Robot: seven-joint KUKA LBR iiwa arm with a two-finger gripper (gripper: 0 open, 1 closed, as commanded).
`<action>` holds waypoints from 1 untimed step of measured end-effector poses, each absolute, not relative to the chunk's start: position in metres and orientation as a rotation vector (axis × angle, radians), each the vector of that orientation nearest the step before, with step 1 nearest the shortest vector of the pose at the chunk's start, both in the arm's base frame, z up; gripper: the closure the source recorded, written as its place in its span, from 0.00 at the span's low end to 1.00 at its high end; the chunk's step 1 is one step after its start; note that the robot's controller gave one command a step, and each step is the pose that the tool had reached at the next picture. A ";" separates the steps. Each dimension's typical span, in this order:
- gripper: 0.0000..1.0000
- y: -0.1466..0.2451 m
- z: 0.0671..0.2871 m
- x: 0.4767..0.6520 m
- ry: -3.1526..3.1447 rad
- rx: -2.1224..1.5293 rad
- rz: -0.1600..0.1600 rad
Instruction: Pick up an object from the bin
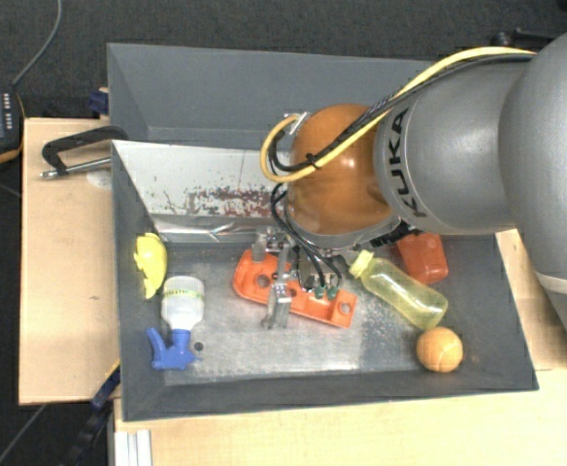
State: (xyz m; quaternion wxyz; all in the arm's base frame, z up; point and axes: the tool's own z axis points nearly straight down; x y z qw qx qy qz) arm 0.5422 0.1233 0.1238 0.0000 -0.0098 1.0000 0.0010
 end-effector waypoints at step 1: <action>0.00 0.087 0.130 0.542 3.141 -0.080 0.004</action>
Offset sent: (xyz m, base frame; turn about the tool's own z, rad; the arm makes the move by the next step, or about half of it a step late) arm 0.0253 -0.0297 -0.0034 0.0920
